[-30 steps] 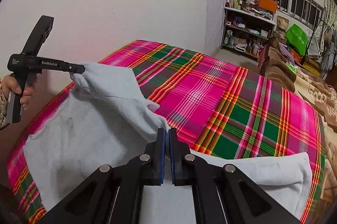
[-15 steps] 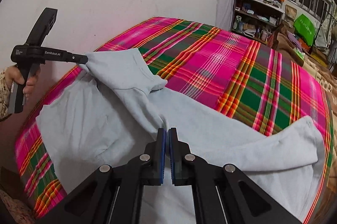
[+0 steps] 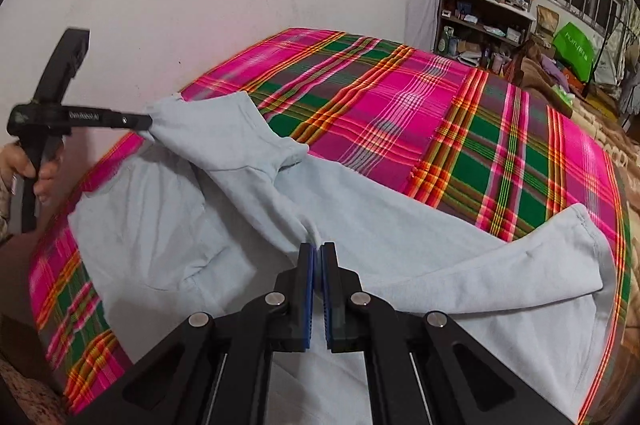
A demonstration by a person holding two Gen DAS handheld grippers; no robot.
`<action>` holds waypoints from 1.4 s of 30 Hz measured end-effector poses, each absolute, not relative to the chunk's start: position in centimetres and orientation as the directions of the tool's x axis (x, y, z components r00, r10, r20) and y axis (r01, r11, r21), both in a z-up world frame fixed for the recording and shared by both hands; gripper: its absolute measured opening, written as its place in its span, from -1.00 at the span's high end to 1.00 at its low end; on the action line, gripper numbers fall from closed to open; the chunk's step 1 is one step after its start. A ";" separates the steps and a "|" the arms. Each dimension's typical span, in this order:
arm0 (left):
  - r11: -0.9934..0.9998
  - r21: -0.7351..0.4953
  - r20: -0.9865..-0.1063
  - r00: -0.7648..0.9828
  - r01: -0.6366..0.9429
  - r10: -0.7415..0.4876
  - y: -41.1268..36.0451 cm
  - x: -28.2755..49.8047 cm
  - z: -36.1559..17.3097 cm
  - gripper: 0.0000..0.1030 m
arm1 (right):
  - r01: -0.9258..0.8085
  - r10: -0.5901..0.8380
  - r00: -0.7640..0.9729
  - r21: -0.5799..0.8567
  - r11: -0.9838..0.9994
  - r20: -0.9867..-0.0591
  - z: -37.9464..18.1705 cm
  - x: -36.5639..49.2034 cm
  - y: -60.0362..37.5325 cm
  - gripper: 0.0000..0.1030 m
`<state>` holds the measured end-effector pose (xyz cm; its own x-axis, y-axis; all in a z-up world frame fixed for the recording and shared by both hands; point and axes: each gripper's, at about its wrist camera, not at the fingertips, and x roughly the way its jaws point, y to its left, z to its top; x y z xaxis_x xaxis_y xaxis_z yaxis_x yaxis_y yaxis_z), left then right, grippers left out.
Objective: Fold clothes
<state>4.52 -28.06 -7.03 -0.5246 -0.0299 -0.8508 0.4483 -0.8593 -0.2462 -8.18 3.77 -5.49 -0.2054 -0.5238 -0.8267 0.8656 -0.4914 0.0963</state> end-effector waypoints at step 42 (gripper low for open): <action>-0.965 -0.247 -0.849 -0.499 0.086 0.173 -11.5 -9.6 -2.9 0.24 | 0.576 -0.255 -0.512 -0.108 -0.810 -0.820 -1.4 -26.4 15.9 0.45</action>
<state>-9.60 -11.48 -2.94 -0.4991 0.1727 -0.8491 0.0861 -0.9652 -0.2470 -26.41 15.89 -1.42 -0.5117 -0.2550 -0.8205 0.5762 -0.8102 -0.1075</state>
